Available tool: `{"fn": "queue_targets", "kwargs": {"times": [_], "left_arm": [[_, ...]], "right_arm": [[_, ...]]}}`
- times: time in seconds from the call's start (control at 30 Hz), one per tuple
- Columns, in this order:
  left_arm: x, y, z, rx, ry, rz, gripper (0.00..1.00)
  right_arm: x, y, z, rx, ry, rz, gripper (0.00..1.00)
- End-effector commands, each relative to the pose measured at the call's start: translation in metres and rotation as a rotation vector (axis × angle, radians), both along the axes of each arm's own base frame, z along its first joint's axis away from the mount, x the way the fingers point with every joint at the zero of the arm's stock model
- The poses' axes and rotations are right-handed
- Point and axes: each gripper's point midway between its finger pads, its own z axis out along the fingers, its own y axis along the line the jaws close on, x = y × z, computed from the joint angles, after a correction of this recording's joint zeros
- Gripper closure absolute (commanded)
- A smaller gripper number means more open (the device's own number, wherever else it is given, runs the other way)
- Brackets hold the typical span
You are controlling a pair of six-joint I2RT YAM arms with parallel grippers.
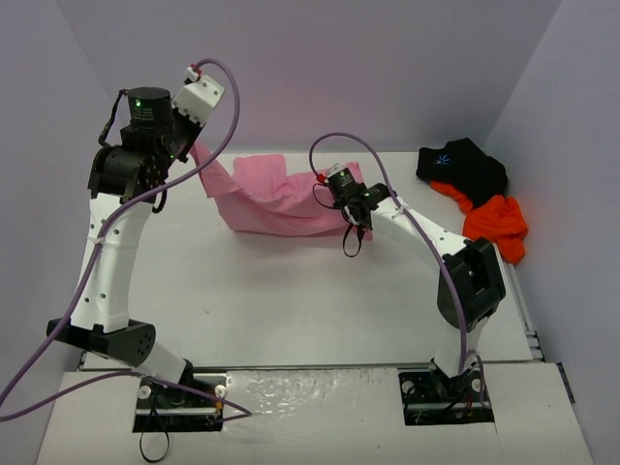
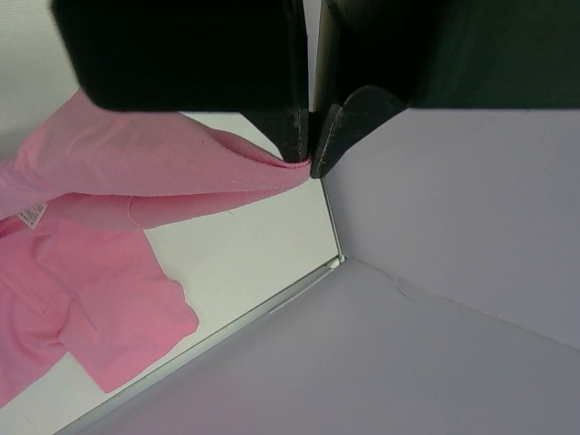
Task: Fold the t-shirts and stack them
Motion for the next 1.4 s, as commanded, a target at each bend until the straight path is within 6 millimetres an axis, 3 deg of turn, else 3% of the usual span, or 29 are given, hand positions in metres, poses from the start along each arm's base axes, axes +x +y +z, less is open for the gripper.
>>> {"fn": "queue_targets", "kwargs": {"times": [0.0,0.2,0.5,0.87,0.97,1.0,1.03,1.17,1.37], "left_arm": [[-0.003,0.010,0.045,-0.019,-0.149,0.036,1.00],[0.000,0.012,0.043,-0.010,-0.147,0.046,1.00],[0.004,0.011,0.039,-0.005,-0.140,0.050,1.00],[0.007,0.014,0.037,0.007,-0.139,0.062,1.00],[0.008,0.012,0.036,0.003,-0.136,0.056,1.00],[0.009,0.011,0.037,-0.001,-0.139,0.055,1.00],[0.009,0.011,0.037,-0.001,-0.137,0.055,1.00],[0.008,0.011,0.038,0.000,-0.140,0.055,1.00],[0.006,0.017,0.041,0.008,-0.153,0.074,1.00]], "right_arm": [[-0.009,-0.001,0.024,0.062,-0.021,-0.007,0.83],[-0.024,-0.005,0.031,0.066,0.018,-0.002,0.78],[-0.028,-0.008,0.052,0.083,-0.004,-0.005,0.76],[-0.040,-0.008,0.058,0.099,0.040,0.008,0.75],[-0.043,-0.008,0.058,0.103,0.047,0.015,0.82],[-0.043,-0.007,0.057,0.106,0.050,0.019,0.97],[-0.044,-0.006,0.051,0.107,0.069,0.024,1.00],[-0.046,-0.004,0.038,0.099,0.104,0.030,1.00],[-0.038,-0.010,0.041,0.075,0.070,0.038,1.00]]}}
